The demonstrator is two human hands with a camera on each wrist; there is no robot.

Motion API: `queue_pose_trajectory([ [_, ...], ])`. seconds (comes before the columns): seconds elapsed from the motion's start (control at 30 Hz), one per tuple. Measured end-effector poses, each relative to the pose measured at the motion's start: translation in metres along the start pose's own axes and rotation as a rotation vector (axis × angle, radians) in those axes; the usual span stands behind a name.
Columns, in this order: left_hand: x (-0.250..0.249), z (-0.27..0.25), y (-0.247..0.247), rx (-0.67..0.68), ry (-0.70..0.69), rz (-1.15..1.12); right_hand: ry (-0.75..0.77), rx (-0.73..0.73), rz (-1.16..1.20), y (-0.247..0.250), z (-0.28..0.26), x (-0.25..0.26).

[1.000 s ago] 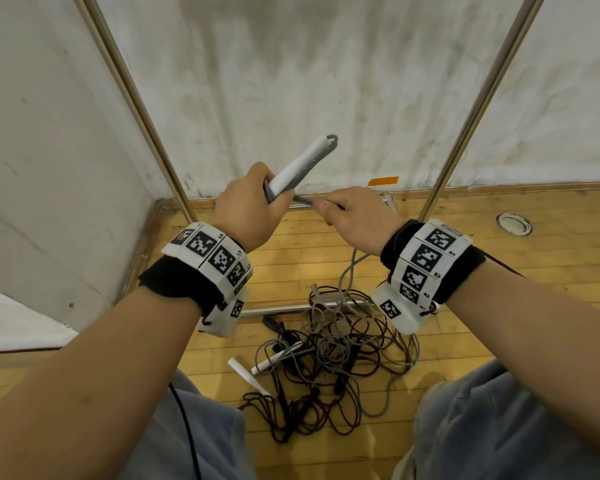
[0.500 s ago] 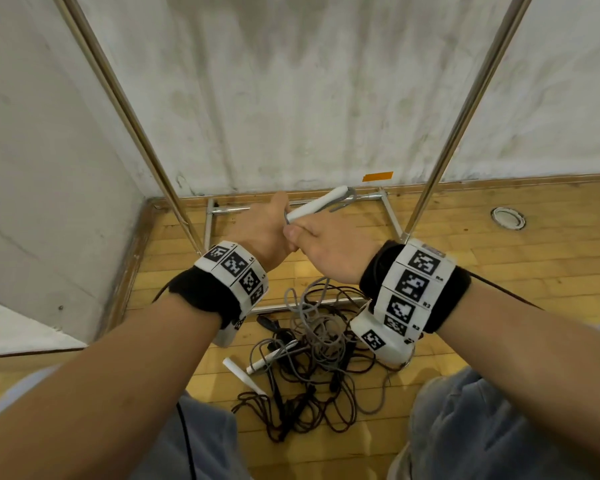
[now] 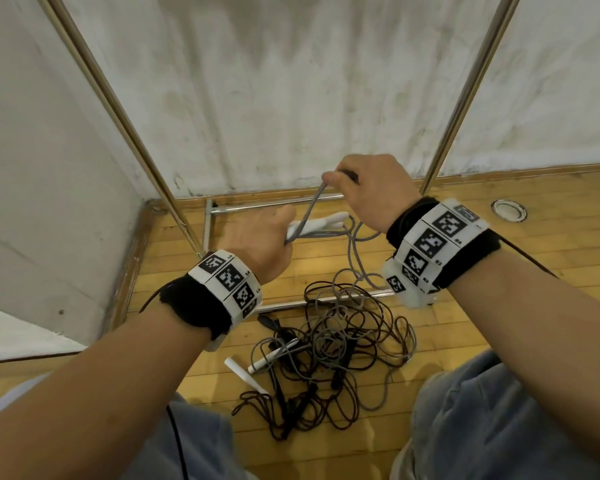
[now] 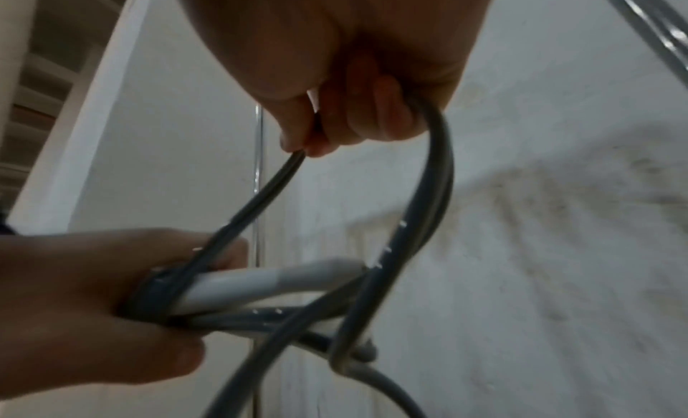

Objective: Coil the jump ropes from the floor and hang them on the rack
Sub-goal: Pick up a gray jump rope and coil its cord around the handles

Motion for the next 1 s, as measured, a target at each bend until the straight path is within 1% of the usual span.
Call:
queue_pose_trajectory([
  [0.1, -0.015, -0.003, 0.011, -0.007, -0.086, -0.104, -0.042, 0.037, 0.012, 0.001, 0.008, -0.018],
  [0.2, -0.019, -0.004, 0.032, -0.058, -0.139, -0.233, -0.093, 0.109, 0.150, 0.000, 0.011, -0.031],
  [0.27, -0.017, -0.005, 0.043, -0.075, -0.133, -0.334, -0.124, 0.152, 0.258, -0.005, 0.012, -0.035],
  [0.37, -0.017, -0.005, 0.051, -0.087, -0.094, -0.506, -0.168, 0.227, 0.452, -0.019, 0.012, -0.036],
  [0.4, -0.017, -0.006, 0.053, -0.092, -0.075, -0.553, -0.176, 0.263, 0.444, -0.024, 0.011, -0.037],
  [0.43, -0.017, -0.006, 0.054, -0.098, -0.050, -0.598, -0.200, 0.297, 0.381, -0.031, 0.010, -0.039],
  [0.5, -0.014, -0.007, 0.058, -0.127, 0.011, -0.706, -0.242, 0.307, 0.271, -0.039, 0.006, -0.038],
  [0.53, -0.011, -0.006, 0.062, -0.157, 0.045, -0.763, -0.229, 0.315, 0.278, -0.044, 0.004, -0.033],
  [0.6, -0.004, -0.005, 0.072, -0.234, 0.118, -0.855, -0.200, 0.340, 0.409, -0.058, -0.002, -0.020],
  [0.7, 0.010, -0.004, 0.077, -0.303, 0.216, -0.962, -0.264, 0.435, 0.575, -0.084, -0.012, -0.005],
  [0.8, 0.018, -0.002, 0.073, -0.284, 0.264, -1.028, -0.345, 0.507, 0.622, -0.102, -0.020, 0.002],
  [0.87, 0.022, -0.001, 0.069, -0.267, 0.282, -1.028, -0.374, 0.542, 0.645, -0.110, -0.022, 0.006],
  [0.93, 0.025, 0.002, 0.066, -0.258, 0.288, -0.985, -0.406, 0.526, 0.691, -0.113, -0.024, 0.009],
  [1.0, 0.028, 0.004, 0.065, -0.268, 0.296, -0.945, -0.372, 0.448, 0.641, -0.108, -0.024, 0.010],
])
Point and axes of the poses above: each hand's wrist, its own z-axis towards the middle knuckle, its own y-axis out of the back of the hand, x = y × z, the point moved 9 cm from there along z, towards the middle knuckle, and after that the axes turned 2 degrees about -y, right-handed, at the moved point
